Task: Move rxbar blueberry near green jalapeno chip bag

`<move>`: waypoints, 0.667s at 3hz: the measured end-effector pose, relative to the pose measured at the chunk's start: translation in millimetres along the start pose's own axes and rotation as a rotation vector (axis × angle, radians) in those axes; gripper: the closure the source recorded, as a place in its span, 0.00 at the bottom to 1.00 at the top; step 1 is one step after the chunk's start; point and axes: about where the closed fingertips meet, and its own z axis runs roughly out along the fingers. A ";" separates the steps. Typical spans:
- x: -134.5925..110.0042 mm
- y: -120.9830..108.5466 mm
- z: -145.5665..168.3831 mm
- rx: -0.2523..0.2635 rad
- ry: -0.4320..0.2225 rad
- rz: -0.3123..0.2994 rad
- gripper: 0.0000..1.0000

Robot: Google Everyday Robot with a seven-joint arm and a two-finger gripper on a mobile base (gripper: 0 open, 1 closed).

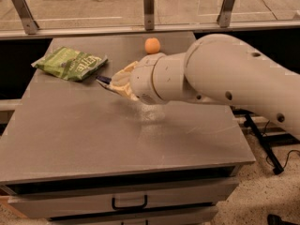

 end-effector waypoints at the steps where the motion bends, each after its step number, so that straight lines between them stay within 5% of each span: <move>1: -0.8 2.0 28.0 -0.017 -0.037 0.000 1.00; 2: 4.2 -1.8 54.5 -0.017 -0.064 0.006 1.00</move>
Offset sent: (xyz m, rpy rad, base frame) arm 0.0581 0.0475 -0.0510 0.0889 -0.0114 0.0375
